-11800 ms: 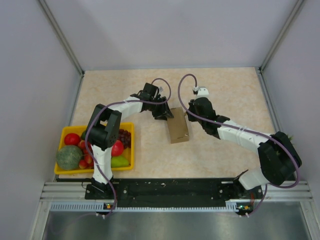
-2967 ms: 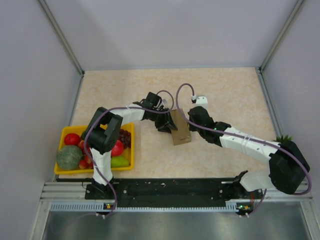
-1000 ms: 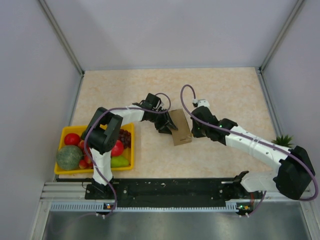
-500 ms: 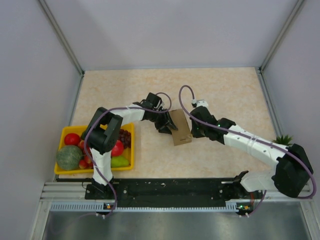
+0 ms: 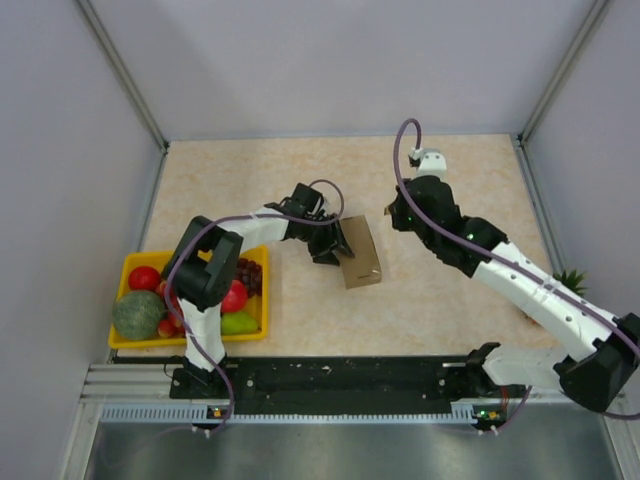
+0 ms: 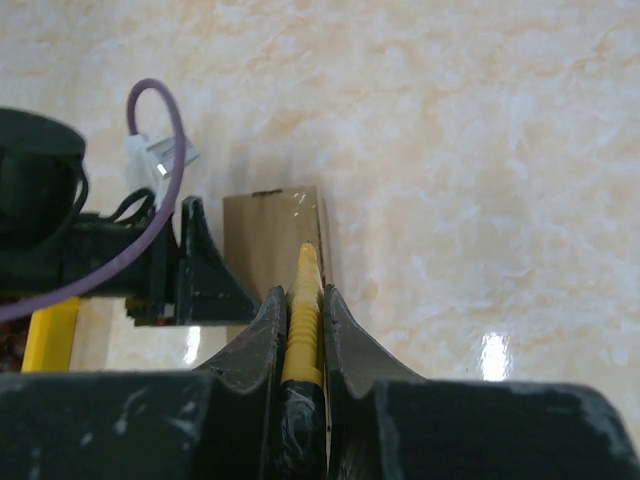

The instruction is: Unpack the express box

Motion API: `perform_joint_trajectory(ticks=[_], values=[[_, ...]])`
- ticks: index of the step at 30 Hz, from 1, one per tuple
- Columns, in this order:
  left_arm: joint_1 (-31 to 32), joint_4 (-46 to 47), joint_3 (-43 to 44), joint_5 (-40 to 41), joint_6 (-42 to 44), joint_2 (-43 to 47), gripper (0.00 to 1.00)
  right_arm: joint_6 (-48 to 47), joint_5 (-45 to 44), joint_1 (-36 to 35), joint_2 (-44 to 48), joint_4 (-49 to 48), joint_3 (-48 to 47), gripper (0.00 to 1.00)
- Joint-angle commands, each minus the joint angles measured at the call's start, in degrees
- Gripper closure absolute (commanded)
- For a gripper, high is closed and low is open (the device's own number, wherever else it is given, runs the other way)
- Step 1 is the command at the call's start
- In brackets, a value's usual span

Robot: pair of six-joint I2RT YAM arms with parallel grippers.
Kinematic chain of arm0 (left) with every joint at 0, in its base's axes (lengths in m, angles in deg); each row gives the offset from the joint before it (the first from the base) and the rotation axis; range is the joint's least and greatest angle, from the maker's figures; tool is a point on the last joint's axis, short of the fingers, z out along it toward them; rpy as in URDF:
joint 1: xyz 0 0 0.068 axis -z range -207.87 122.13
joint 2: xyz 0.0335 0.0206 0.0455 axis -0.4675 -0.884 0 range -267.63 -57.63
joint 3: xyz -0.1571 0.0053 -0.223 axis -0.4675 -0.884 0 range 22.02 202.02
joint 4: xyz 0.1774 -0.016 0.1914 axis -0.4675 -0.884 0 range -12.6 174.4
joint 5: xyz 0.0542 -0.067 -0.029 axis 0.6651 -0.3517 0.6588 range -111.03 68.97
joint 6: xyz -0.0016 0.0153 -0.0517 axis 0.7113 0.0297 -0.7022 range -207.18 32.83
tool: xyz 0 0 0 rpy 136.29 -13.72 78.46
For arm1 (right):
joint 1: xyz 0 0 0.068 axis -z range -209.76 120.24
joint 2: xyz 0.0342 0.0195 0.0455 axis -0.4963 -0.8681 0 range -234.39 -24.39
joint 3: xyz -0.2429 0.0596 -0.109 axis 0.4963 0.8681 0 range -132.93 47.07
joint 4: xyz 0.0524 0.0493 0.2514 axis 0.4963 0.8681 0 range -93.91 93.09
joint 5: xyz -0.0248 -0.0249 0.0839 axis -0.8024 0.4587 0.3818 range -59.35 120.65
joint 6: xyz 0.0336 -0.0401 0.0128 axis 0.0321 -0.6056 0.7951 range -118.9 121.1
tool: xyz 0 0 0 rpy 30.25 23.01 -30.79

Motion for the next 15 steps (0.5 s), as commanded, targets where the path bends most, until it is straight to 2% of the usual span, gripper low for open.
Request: perform_joint_trajectory(ticks=[1,3,8,15], values=[[-0.2,0.5,-1.8,11.2,5.5,4.5,0.41,-4.3,1.2,4.2,-4.9,-6.3,-1.9,1.0],[0.3,1.3,-2.1,11.2,7.4,6.8,0.35,-4.8,3.2,6.2,-6.7,-7.7,-1.7,1.0],[3.1,4.5,-8.2,15.3,12.1,16.2,0.28,-5.7,2.9,7.7,-12.1,-6.8,-1.2,1.0],[4.5,7.4,-20.5,21.3,9.6,28.5,0.22,-2.6,5.0,7.6,-14.6,-2.1,2.4,1.0]])
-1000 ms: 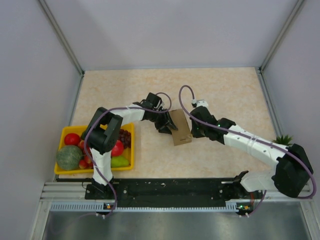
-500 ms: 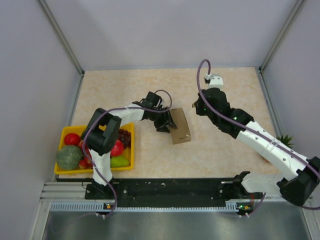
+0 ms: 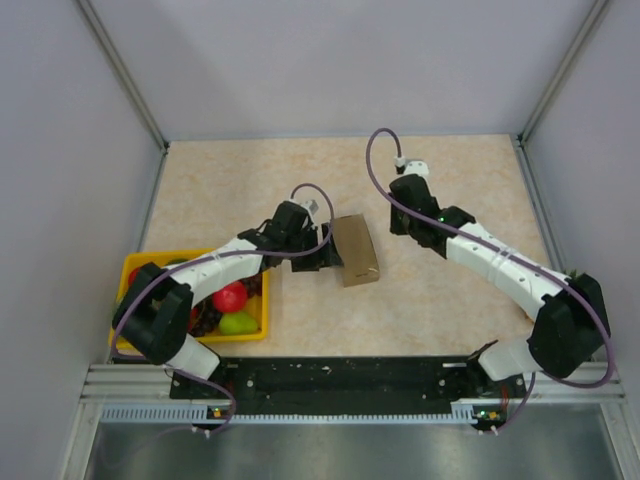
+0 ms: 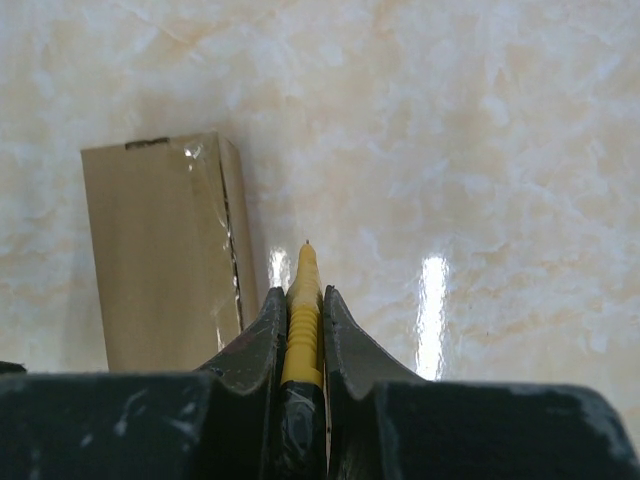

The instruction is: Unpack the express box

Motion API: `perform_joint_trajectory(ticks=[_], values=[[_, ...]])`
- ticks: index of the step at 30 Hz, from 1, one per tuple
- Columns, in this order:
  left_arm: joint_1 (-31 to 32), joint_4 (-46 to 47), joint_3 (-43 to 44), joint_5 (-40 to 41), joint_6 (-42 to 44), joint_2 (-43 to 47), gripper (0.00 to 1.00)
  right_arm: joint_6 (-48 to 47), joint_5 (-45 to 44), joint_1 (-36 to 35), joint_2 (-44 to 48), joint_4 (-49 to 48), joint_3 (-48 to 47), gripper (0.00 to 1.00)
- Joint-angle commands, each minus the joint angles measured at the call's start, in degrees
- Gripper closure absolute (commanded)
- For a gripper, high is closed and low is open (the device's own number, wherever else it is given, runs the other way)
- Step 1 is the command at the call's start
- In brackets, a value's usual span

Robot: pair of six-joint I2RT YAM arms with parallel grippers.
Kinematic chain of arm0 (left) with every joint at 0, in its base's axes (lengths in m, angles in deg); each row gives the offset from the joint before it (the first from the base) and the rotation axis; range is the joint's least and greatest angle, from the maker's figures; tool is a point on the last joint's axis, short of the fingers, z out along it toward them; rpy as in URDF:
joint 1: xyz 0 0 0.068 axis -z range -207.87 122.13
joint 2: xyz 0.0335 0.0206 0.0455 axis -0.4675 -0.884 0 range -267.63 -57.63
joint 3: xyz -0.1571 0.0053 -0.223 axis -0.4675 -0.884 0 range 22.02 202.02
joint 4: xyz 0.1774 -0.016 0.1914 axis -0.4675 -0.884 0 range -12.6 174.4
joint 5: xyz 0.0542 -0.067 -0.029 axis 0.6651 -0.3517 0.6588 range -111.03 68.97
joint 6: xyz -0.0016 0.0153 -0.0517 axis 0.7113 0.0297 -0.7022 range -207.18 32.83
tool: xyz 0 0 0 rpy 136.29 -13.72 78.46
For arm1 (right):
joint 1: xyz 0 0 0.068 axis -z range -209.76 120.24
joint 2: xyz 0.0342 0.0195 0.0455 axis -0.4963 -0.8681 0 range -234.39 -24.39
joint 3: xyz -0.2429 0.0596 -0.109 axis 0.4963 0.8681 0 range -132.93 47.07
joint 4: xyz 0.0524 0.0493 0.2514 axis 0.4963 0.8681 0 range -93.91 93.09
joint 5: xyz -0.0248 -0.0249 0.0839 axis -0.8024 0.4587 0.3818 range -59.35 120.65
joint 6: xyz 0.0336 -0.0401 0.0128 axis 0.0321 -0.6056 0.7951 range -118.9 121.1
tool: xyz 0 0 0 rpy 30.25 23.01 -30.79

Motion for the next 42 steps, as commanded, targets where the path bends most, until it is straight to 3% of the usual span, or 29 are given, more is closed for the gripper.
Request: perform_joint_trajectory(ticks=[1,4,8,9,12,16,19,20,23,26,30,32,37,42], values=[[0.0,2.6,-5.8,6.3,-0.3,7.2,0.22,1.9,2.6,0.0,-1.2,1.5,1.5,1.0],[0.0,1.6,-9.2,9.1,-1.8,11.5,0.23,2.4,4.9,-2.2,-2.1,2.2,2.6,1.0],[0.0,0.1,-13.5,11.8,-3.2,15.5,0.45,4.5,7.9,-6.9,-3.3,3.5,2.9,1.0],[0.0,-0.6,-13.7,12.4,-3.4,16.5,0.55,5.3,8.8,-7.7,-3.5,3.6,3.0,1.0],[0.0,-2.5,-14.9,12.7,-2.8,18.0,0.66,6.9,10.5,-10.6,-3.6,3.5,2.1,1.0],[0.0,-1.8,-17.1,9.7,-1.4,19.3,0.71,6.7,15.8,-12.6,-4.5,2.5,-0.2,1.0],[0.0,-3.5,-18.3,12.6,-2.4,20.1,0.74,5.1,18.5,-13.7,-5.3,0.5,-1.7,1.0],[-0.1,-6.3,-18.2,17.6,-4.1,20.6,0.77,4.8,16.1,-13.8,-5.8,2.1,-3.0,1.0],[0.0,-9.1,-17.4,21.6,-5.2,21.5,0.84,3.6,7.6,-13.7,-4.2,8.3,-6.7,1.0],[0.0,-8.0,-17.9,20.0,-4.9,22.1,0.85,1.8,2.4,-13.6,-0.7,12.5,-8.1,1.0],[0.1,-0.3,-20.1,11.0,-3.0,20.6,0.88,-1.3,-0.7,-10.2,0.8,13.2,-10.2,1.0],[0.2,2.0,-19.6,9.9,-1.7,19.1,0.89,-2.2,0.2,-5.8,-1.2,11.0,-11.4,1.0],[1.5,2.2,-17.2,10.8,0.3,14.3,0.89,-11.9,3.0,-2.7,-9.1,-1.4,-14.2,1.0],[2.3,3.2,-15.7,10.0,1.6,10.9,0.89,-12.3,7.9,0.0,-18.2,-4.0,-20.8,1.0]])
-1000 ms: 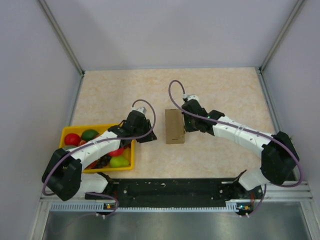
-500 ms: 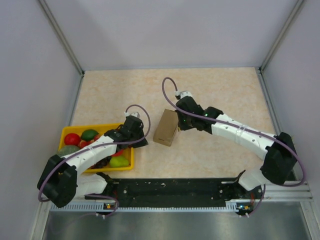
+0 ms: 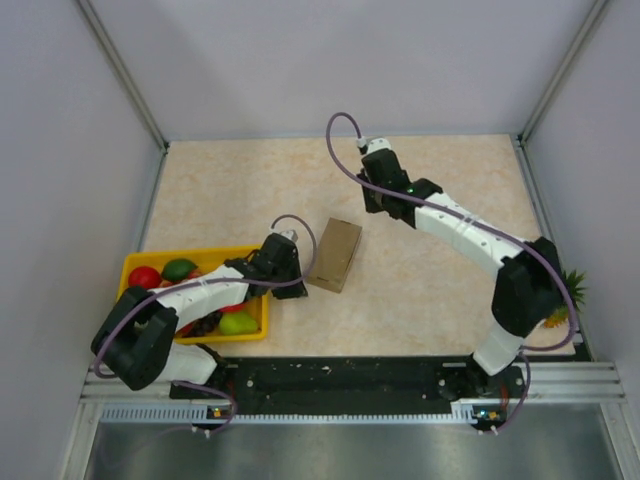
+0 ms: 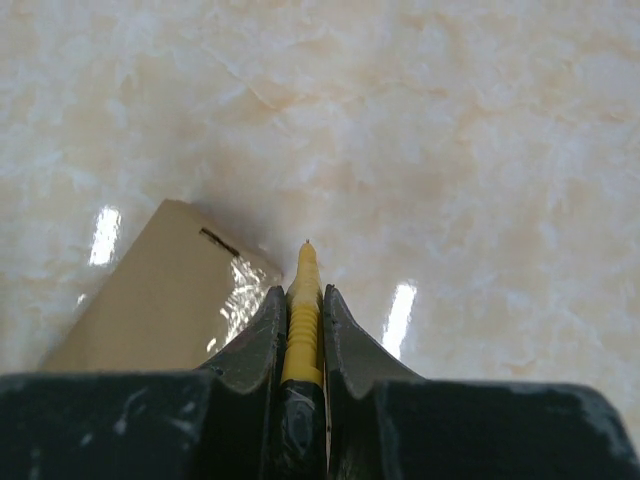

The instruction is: Unpack the express box

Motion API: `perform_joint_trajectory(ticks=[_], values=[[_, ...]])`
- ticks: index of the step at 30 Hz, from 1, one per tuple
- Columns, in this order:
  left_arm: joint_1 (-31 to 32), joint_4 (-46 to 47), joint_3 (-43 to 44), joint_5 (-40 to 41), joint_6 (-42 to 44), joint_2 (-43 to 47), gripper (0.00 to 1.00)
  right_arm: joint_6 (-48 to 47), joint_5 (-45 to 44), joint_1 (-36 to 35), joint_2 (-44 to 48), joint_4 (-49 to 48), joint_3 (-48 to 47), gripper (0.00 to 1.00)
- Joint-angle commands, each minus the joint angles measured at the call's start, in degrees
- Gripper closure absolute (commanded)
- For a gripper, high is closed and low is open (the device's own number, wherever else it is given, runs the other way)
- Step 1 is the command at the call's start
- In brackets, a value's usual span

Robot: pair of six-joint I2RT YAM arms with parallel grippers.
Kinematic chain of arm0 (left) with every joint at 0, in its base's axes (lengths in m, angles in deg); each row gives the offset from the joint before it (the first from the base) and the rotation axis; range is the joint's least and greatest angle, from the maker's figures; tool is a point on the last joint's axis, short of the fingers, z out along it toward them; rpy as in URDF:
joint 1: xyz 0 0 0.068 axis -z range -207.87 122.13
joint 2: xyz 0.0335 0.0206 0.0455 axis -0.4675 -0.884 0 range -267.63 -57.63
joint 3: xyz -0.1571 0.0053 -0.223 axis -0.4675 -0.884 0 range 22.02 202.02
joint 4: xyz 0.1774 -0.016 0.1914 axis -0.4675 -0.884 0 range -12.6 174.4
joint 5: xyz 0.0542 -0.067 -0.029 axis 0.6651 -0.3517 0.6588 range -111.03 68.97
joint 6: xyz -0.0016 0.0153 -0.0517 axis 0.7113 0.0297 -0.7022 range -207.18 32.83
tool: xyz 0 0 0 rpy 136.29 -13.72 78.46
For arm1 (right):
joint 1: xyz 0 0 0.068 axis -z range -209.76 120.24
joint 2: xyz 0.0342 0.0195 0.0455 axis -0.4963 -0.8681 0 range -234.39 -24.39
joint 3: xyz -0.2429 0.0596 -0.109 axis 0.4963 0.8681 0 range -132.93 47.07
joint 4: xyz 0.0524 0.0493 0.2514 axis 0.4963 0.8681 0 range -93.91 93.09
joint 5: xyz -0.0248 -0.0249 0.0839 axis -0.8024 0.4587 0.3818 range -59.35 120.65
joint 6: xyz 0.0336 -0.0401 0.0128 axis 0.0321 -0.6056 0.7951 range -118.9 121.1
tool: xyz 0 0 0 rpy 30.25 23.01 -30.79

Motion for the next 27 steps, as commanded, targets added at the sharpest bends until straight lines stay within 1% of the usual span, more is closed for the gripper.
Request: perform_joint_trajectory(ticks=[1,5,8,11,13,17,24,27], values=[[0.6,3.5,3.5,-1.0,2.4,-2.1,0.89,-3.0,6.2,1.8,-6.2,-6.9,-5.2,1.0],[0.6,3.8,5.3,-0.7,3.0,-3.7,0.86,-2.9,9.2,1.9,-12.4,-6.7,-8.9,1.0],[0.6,2.3,7.0,0.6,2.6,-6.0,0.85,-1.5,11.4,1.9,-12.7,-5.5,-8.4,1.0],[0.4,0.2,8.9,3.3,2.0,-7.4,0.84,0.2,14.5,1.9,-11.2,-5.4,-5.7,1.0],[-0.1,0.2,9.9,3.2,1.8,-8.1,0.83,0.9,16.5,1.8,-9.2,-5.1,-4.2,1.0],[-0.9,-1.6,12.5,3.4,1.4,-11.2,0.83,1.5,18.1,1.9,-4.3,-3.5,1.7,1.0],[-2.5,-4.4,17.7,4.4,0.3,-16.0,0.82,4.5,17.8,1.2,5.3,-0.3,11.4,1.0],[-4.1,-4.2,20.6,2.3,0.9,-18.5,0.81,6.2,17.2,0.0,9.3,0.7,14.9,1.0]])
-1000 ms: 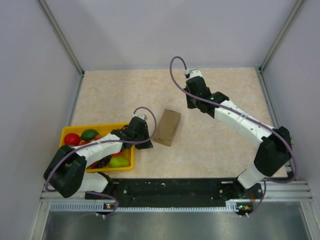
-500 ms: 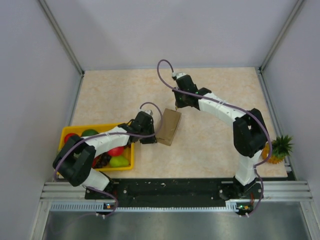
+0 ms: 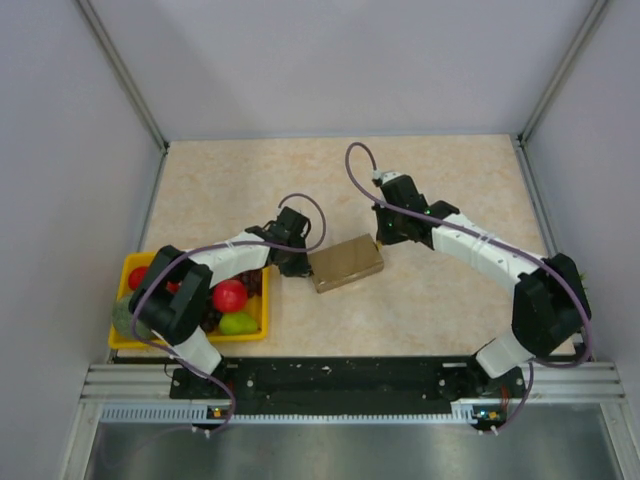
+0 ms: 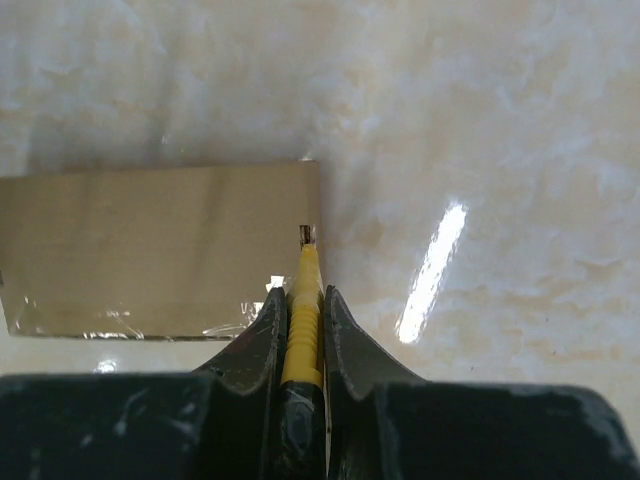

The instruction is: Unpack the express box

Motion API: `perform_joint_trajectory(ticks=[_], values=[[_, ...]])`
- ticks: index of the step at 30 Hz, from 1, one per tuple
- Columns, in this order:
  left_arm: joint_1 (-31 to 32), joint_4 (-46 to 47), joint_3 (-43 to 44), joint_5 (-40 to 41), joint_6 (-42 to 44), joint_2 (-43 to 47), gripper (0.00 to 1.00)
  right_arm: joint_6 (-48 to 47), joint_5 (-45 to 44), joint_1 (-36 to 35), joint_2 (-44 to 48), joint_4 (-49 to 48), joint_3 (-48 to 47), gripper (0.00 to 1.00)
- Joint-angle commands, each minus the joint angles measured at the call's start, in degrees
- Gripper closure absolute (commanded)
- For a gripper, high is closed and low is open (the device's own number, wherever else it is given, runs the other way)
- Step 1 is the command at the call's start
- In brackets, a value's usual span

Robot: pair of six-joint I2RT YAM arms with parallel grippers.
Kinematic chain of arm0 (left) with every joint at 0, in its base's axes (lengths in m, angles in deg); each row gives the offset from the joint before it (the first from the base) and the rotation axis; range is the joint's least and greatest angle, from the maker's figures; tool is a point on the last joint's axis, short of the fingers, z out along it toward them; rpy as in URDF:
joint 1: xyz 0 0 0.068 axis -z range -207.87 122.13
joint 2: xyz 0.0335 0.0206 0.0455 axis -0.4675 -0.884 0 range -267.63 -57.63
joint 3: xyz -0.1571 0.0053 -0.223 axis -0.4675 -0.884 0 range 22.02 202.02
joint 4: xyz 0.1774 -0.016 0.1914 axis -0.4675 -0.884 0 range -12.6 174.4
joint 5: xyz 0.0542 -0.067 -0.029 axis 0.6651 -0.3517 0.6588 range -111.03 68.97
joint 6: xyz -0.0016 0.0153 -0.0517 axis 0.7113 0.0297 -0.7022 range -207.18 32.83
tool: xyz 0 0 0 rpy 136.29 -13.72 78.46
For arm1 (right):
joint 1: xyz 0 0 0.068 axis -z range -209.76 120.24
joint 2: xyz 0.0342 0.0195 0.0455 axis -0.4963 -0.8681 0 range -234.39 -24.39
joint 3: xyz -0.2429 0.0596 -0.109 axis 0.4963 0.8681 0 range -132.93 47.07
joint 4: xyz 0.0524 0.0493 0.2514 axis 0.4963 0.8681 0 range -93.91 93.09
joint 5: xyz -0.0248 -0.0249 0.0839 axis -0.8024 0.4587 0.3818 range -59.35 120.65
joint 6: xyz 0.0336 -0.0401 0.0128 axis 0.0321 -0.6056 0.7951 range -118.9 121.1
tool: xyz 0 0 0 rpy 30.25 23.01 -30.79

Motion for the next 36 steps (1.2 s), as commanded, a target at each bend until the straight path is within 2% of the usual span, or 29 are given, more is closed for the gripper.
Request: perform_joint_trajectory(ticks=[1,11,16,19,22,24,30,36], values=[[-2.0,3.4,7.2,-2.0,0.6,-3.3,0.8,4.9,3.7,-3.0,6.8,1.4,4.1,1.0],[-2.6,4.8,23.3,-10.4,5.0,-16.1,0.72,13.4,0.9,-8.4,13.4,4.8,8.8,1.0],[-3.5,8.4,27.6,-17.4,2.6,-20.1,0.54,14.7,1.1,-9.4,14.2,5.1,9.2,1.0],[-4.3,9.1,29.3,-19.2,1.2,-21.8,0.48,14.9,-1.6,-9.8,14.8,5.5,9.3,1.0],[-5.9,7.2,29.0,-18.1,0.7,-21.0,0.44,15.6,-6.1,-9.9,16.9,8.3,8.1,1.0],[-7.9,6.6,26.7,-17.1,0.4,-17.9,0.38,14.7,-6.8,-9.9,19.4,10.6,6.9,1.0],[-11.4,7.3,21.7,-19.0,1.7,-9.6,0.23,9.8,-2.4,-9.8,23.8,12.8,3.5,1.0],[-11.4,6.3,21.1,-21.6,3.0,-8.7,0.21,8.4,-0.3,-9.9,22.2,10.3,2.9,1.0]])
